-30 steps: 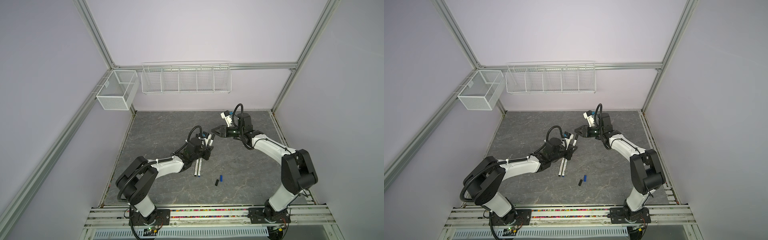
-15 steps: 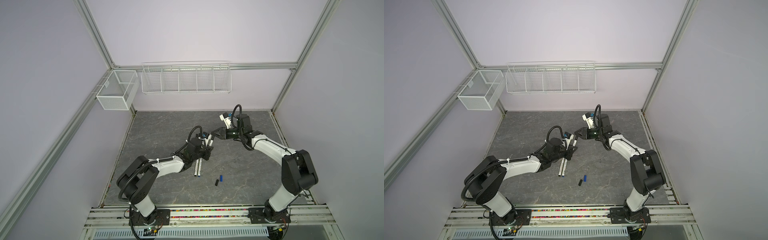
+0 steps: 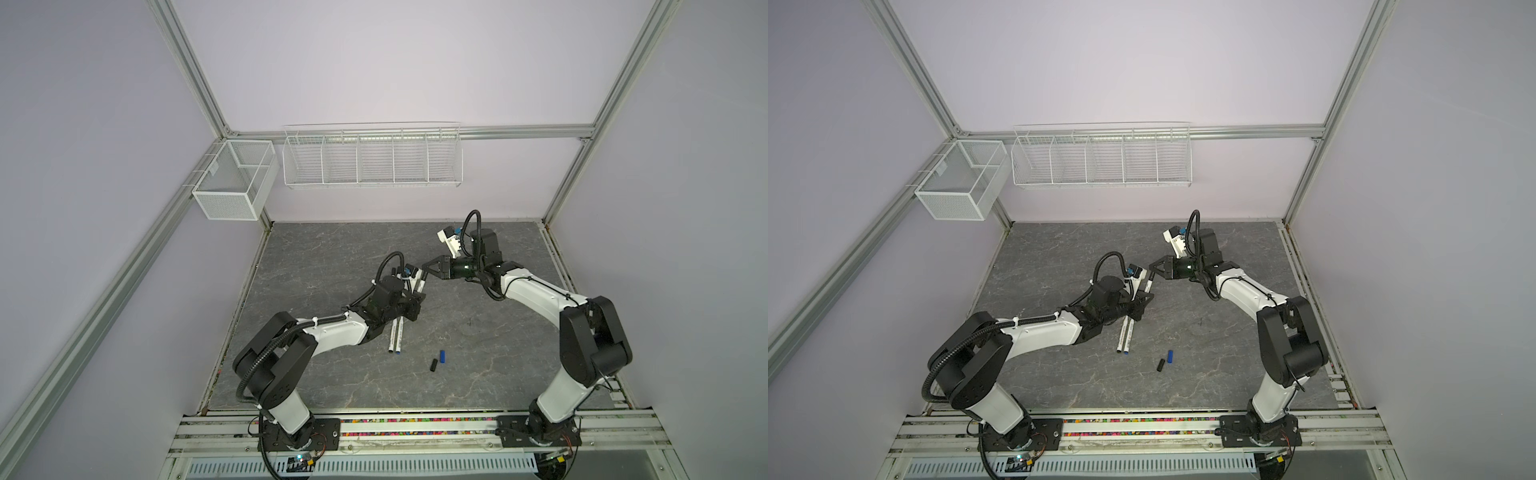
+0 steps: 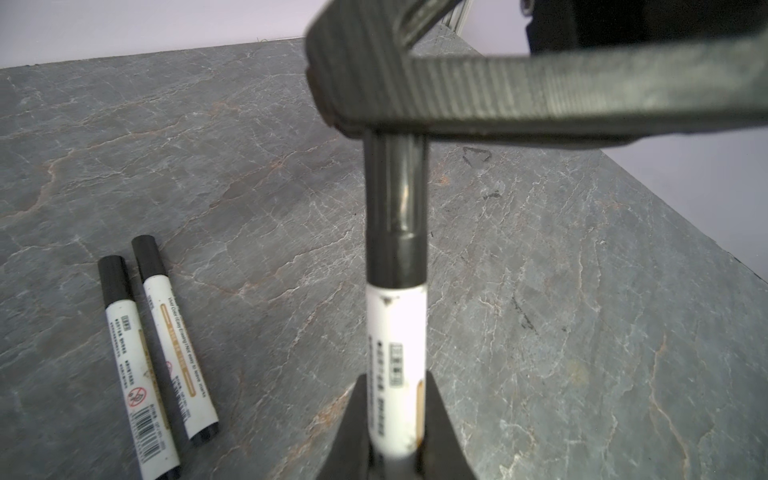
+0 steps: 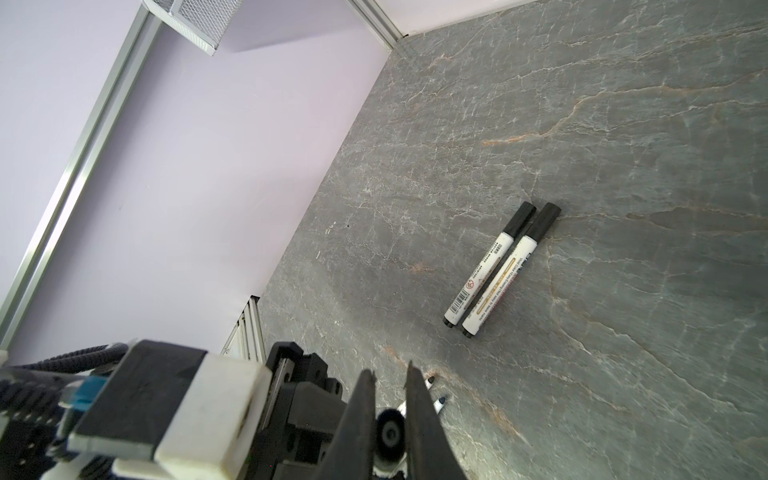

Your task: Insert the pens into the pen caps

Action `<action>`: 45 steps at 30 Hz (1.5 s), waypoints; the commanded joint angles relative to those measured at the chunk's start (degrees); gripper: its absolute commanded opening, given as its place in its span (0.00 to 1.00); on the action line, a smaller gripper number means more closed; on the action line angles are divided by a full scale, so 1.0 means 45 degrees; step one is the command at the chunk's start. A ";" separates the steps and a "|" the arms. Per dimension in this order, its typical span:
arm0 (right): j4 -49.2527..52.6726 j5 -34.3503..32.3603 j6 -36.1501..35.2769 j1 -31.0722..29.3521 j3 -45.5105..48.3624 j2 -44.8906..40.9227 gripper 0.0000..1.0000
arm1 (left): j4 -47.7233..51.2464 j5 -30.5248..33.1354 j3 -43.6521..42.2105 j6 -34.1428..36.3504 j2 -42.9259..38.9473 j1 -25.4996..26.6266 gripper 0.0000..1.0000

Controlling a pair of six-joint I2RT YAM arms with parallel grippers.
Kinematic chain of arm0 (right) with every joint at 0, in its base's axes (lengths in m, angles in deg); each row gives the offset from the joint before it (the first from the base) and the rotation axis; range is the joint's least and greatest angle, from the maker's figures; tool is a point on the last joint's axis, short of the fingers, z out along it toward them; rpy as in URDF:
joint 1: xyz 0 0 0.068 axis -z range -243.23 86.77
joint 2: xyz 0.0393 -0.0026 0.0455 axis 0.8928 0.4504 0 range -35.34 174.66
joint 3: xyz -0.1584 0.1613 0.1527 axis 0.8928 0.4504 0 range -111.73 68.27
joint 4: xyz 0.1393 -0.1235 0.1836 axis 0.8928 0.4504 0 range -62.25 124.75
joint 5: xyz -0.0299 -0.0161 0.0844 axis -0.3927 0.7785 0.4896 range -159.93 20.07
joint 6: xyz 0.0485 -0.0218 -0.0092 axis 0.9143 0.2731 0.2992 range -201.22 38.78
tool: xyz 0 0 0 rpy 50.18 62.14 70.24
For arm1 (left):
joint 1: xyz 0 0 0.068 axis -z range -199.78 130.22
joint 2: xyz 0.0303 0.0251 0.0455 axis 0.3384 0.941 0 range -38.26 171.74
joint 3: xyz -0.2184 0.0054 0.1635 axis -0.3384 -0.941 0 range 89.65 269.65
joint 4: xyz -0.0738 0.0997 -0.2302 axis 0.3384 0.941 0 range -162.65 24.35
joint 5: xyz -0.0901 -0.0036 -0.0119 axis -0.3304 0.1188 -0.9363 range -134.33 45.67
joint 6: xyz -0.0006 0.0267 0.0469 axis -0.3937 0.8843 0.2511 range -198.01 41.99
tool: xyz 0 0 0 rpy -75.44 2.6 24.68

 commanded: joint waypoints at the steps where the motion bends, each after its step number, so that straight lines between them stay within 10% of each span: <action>1: 0.1011 0.0926 -0.0477 -0.0163 -0.0196 0.0508 0.12 | -0.1530 0.0226 0.0802 0.0325 -0.0633 -0.0014 0.00; 25: 1.0430 0.0291 -0.7539 -0.2443 -0.3114 0.2696 0.07 | -0.4236 -0.0135 0.1252 -0.1673 -0.2031 -0.2479 0.00; 45: 1.1722 0.0191 -0.8557 -0.2881 -0.3825 0.3266 0.07 | -0.6506 -0.0568 0.2841 -0.3107 -0.1549 -0.4204 0.00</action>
